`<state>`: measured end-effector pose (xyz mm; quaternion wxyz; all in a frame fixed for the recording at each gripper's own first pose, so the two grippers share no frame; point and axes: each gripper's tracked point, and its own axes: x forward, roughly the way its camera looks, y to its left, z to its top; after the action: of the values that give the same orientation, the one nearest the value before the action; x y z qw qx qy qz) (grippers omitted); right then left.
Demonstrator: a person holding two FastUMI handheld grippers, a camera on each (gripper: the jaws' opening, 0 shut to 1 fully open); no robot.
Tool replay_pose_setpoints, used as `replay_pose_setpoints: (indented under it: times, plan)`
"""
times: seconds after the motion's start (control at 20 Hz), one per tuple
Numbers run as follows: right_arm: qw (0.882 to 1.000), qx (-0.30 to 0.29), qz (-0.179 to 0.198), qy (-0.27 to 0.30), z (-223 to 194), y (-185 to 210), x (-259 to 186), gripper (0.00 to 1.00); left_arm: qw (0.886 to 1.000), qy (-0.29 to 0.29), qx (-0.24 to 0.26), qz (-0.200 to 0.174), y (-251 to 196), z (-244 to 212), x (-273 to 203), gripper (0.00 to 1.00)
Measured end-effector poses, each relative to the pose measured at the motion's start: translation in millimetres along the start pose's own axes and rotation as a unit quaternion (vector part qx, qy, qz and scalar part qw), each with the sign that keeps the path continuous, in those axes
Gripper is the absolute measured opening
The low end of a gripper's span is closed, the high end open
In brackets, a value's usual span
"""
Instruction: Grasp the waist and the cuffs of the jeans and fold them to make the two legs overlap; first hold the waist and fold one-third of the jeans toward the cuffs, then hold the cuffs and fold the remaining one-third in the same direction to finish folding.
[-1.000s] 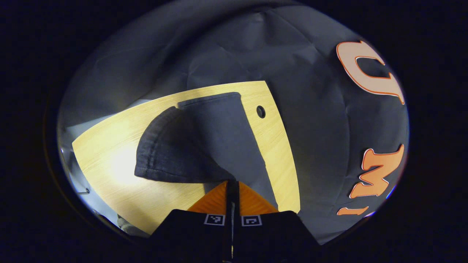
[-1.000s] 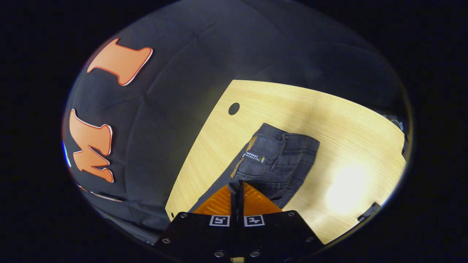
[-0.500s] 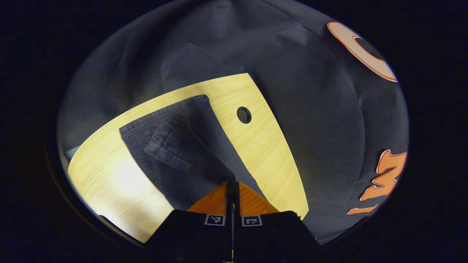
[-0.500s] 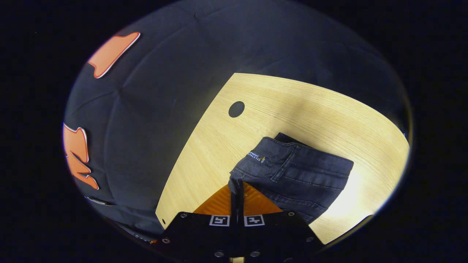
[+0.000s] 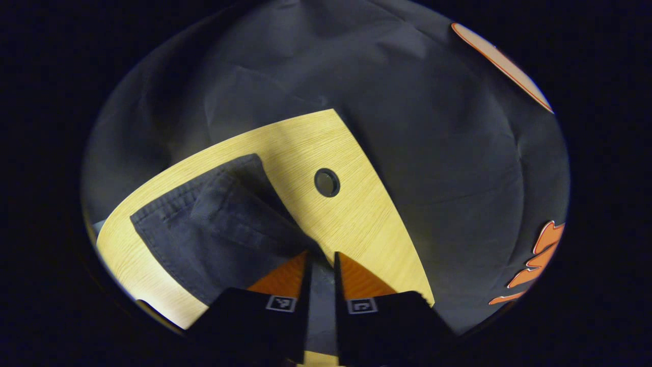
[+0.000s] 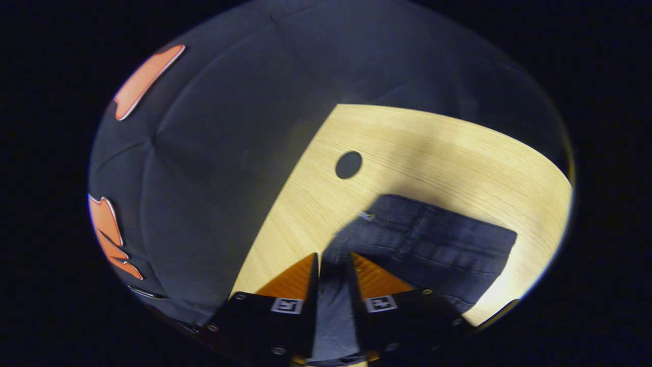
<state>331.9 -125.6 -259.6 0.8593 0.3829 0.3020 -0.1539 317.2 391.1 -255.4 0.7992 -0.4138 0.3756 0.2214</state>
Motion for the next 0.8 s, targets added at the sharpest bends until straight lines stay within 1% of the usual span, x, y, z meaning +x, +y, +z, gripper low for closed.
replay_pose_setpoints:
  times: [0.15,0.2,0.25,0.3,0.4,0.5,0.6,0.65,0.7,0.8]
  plan:
    - [0.999,-0.011,0.014,-0.028,22.3,15.3,-19.0,0.76,0.997,-0.055,0.055,0.019,-5.4,33.9,-4.4,1.0]
    - [0.999,-0.01,0.022,-0.039,31.2,25.9,-28.9,1.0,0.995,-0.071,0.072,0.015,-13.4,42.6,-14.2,0.95]
    - [0.998,-0.012,0.028,-0.049,40.2,31.2,-38.4,0.98,0.993,-0.082,0.087,0.0,-26.8,49.0,-23.0,0.96]
    - [0.997,-0.017,0.033,-0.061,47.5,34.1,-47.9,0.98,0.991,-0.092,0.098,-0.013,-29.0,56.0,-35.1,0.96]
    - [0.995,-0.037,0.042,-0.08,55.6,45.2,-72.2,0.98,0.985,-0.115,0.117,-0.05,-43.9,66.9,-54.6,0.96]
    - [0.992,-0.055,0.063,-0.094,58.2,60.0,-99.5,0.98,0.977,-0.141,0.136,-0.087,-58.1,68.5,-77.9,0.96]
    - [0.988,-0.077,0.078,-0.112,57.3,65.8,-129.8,0.98,0.967,-0.16,0.163,-0.111,-68.4,69.9,-97.3,0.96]
    - [0.985,-0.093,0.08,-0.121,55.4,65.1,-144.3,0.98,0.961,-0.172,0.182,-0.116,-72.4,69.7,-111.6,0.96]
    - [0.982,-0.11,0.08,-0.129,52.4,65.4,-158.3,0.98,0.953,-0.189,0.207,-0.118,-79.4,67.6,-123.3,0.96]
    - [0.976,-0.149,0.08,-0.14,43.6,63.6,-180.5,0.98,0.933,-0.215,0.264,-0.118,-92.9,53.9,-147.4,0.96]
